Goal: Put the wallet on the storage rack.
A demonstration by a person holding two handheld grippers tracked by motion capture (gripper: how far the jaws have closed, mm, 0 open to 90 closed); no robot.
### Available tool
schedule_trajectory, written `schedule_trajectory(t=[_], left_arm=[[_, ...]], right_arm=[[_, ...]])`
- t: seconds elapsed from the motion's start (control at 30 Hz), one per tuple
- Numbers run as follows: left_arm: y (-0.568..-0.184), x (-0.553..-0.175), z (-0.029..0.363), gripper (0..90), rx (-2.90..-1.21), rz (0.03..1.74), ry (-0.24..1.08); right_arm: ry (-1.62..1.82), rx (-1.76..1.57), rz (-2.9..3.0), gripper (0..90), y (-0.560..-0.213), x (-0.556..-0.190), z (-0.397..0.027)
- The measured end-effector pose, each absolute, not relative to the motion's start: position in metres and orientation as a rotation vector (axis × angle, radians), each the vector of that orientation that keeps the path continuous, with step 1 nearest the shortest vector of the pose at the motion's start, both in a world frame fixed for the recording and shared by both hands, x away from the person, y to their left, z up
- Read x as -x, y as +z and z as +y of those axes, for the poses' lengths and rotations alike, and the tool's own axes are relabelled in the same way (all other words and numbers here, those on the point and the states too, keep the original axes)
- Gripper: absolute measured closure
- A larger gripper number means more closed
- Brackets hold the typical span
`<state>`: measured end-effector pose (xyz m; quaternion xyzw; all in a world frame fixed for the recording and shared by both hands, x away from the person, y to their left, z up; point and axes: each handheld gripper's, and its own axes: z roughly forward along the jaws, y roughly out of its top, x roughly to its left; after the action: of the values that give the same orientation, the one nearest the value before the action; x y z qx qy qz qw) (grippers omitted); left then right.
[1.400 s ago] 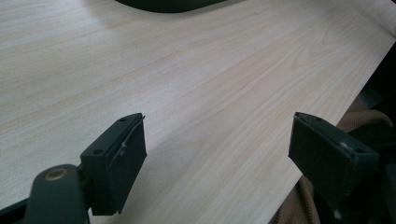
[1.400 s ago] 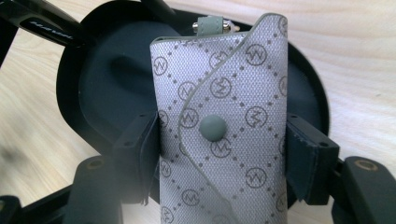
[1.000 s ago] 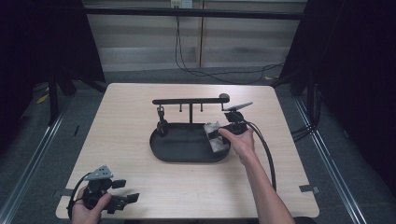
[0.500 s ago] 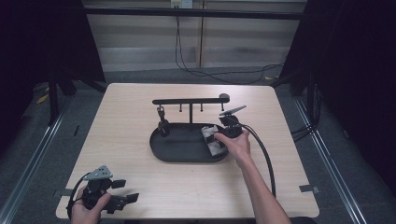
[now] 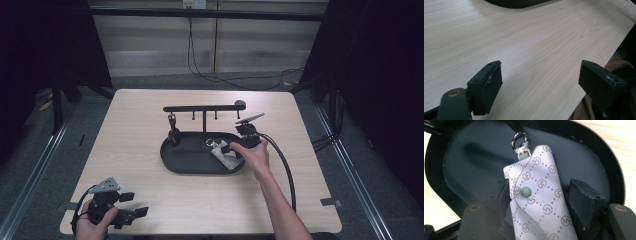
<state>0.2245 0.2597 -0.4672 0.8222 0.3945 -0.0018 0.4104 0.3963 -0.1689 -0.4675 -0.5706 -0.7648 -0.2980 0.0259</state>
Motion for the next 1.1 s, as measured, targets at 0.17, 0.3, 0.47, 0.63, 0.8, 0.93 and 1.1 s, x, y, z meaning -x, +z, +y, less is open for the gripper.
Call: schedule_trajectory(t=[0.17,0.3,0.47,0.63,0.8,0.93,1.1], left_arm=[[-0.467,-0.225,0.259,18.8,-2.075,0.994,-0.004],[-0.467,-0.225,0.259,18.9,-2.071,0.994,-0.005],[-0.467,-0.225,0.259,18.9,-2.061,0.994,0.001],[-0.468,-0.225,0.260,18.8,-2.066,1.001,0.004],[-0.467,-0.225,0.260,18.9,-2.071,1.006,0.001],[-0.467,-0.225,0.260,18.9,-2.069,1.006,0.005],[-0.467,-0.225,0.262,18.9,-2.067,1.007,0.011]], right_arm=[[-0.969,1.762,-2.375,31.7,-0.463,-0.393,-0.173],[-1.008,1.760,-2.380,28.8,-0.461,-0.387,-0.179],[-1.094,1.742,-2.406,26.0,-0.451,-0.378,-0.186],[-1.170,1.735,-2.396,24.4,-0.449,-0.368,-0.198],[-1.210,1.730,-2.411,25.0,-0.445,-0.356,-0.208],[-1.235,1.725,-2.423,25.8,-0.441,-0.345,-0.216],[-1.252,1.719,-2.441,26.2,-0.439,-0.331,-0.227]])
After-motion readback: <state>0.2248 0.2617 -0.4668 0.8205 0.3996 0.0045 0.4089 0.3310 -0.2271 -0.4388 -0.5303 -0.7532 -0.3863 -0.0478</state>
